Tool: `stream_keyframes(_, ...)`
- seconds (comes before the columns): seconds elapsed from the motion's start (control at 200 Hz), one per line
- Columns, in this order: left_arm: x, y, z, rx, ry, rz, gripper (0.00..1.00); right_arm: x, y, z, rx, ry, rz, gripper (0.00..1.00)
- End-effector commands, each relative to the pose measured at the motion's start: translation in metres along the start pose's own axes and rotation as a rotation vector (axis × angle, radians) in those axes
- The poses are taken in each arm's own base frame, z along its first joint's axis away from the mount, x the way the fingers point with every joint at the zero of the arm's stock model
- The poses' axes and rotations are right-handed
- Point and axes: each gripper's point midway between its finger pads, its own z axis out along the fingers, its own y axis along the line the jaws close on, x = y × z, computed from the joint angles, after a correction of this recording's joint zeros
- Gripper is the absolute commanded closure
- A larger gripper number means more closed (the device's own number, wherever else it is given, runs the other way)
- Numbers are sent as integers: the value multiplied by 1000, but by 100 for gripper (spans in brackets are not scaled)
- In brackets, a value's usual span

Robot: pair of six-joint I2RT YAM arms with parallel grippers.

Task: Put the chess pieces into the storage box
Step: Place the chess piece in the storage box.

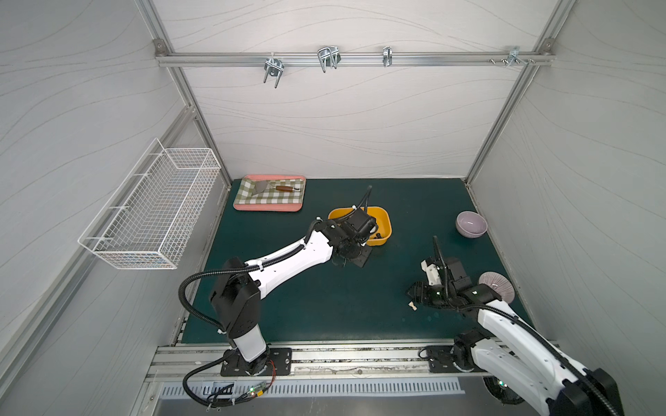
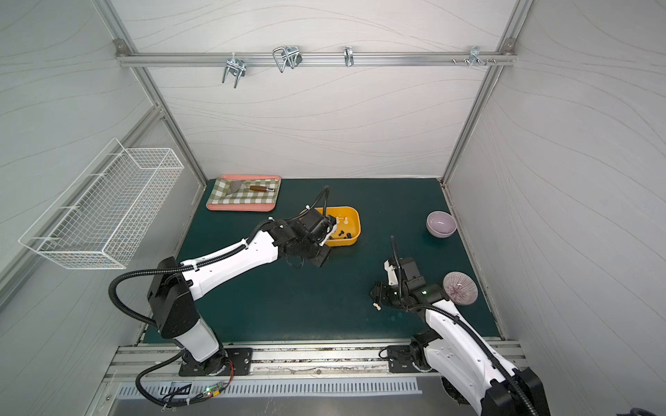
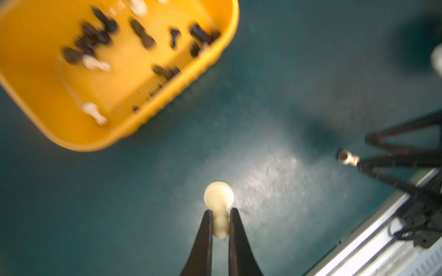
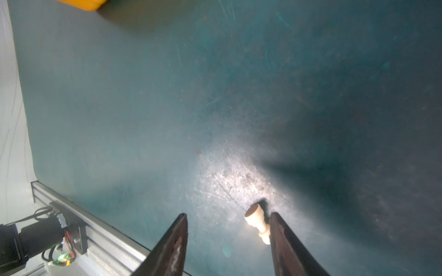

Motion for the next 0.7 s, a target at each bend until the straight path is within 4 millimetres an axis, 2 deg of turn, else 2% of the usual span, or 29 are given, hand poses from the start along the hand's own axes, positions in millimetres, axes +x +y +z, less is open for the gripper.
stream_keyframes(0.0,-43,9,9,21,-82,-5,93,5,9,-3,-42,31,5,44)
stream_keyframes(0.245,-92,35,41,18,-108,-31,93,9,15,-13,-65,24,15,44)
stream_keyframes(0.265,-91,38,46,17,-99,-33,93,10,16,-14,-67,24,15,44)
stream_keyframes(0.305,-105,41,46,16,-123,-37,93,10,17,-15,-69,25,11,44)
stream_keyframes(0.56,-131,72,78,-8,-129,-72,93,8,19,-18,-53,33,8,44)
stream_keyframes(0.695,-136,85,94,-25,-124,-73,93,7,18,-17,-37,42,9,44)
